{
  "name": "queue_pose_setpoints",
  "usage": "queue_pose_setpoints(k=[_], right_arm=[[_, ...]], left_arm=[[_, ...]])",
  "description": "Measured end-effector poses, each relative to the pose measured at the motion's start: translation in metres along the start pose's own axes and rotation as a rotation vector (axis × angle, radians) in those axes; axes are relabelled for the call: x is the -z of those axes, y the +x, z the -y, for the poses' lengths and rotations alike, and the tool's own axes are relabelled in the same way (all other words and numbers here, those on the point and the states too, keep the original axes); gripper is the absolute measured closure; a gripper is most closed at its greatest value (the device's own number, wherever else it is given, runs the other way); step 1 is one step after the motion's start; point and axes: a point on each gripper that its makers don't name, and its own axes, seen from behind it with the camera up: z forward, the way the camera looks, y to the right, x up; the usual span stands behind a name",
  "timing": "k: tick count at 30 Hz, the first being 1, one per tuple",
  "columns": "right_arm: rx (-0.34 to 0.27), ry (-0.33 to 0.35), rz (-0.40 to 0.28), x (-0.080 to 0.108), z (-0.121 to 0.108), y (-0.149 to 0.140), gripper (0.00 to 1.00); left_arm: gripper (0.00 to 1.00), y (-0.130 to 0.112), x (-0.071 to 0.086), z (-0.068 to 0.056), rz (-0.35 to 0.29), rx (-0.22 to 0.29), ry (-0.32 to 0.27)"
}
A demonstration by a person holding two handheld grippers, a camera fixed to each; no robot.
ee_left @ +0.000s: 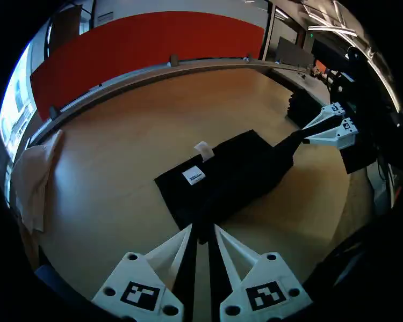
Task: Fold towel
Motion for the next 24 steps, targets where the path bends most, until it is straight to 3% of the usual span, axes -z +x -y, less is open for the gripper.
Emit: queue_pose_setpoints(k=[24], right_arm=[[-0.026,-0.029,0.048,-0.033,-0.023,-0.008,0.82]], left_arm=[[0.86,-0.001,-0.042,0.016,0.040,0.004,0.016]])
